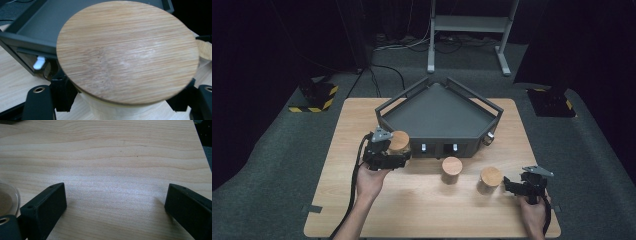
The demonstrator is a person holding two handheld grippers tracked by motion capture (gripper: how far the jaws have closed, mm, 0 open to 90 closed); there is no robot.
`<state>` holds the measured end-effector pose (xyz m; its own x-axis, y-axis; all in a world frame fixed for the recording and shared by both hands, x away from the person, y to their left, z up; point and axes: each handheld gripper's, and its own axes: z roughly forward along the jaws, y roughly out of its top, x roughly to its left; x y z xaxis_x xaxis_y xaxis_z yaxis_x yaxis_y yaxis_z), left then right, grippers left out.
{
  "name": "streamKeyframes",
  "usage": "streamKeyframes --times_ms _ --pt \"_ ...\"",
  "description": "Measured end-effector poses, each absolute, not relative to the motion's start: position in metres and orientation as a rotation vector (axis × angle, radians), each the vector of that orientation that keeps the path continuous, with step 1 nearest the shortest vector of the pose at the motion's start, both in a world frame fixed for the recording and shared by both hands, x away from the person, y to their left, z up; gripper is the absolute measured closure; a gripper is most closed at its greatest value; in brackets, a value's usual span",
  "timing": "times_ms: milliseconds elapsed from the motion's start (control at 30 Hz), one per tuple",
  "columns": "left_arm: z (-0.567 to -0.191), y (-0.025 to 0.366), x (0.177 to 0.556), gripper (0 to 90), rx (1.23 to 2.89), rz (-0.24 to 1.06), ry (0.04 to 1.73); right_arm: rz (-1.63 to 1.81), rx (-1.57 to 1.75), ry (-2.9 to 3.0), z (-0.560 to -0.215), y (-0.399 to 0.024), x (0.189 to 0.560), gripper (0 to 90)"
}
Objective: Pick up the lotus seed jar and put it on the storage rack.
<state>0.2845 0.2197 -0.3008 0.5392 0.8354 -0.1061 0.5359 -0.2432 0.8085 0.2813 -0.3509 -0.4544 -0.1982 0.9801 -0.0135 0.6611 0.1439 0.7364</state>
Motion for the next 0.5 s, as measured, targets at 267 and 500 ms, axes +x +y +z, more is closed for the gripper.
streamKeyframes --times_ms 267,500 --pt "-0.281 0.211 0.304 25.3 1.927 0.456 1.125 0.833 1.565 1.925 -0.454 -0.351 0.281 3.0" --pt "-0.273 0.202 0.319 25.3 1.932 0.482 1.157 0.833 1.565 1.925 -0.454 -0.351 0.281 3.0"
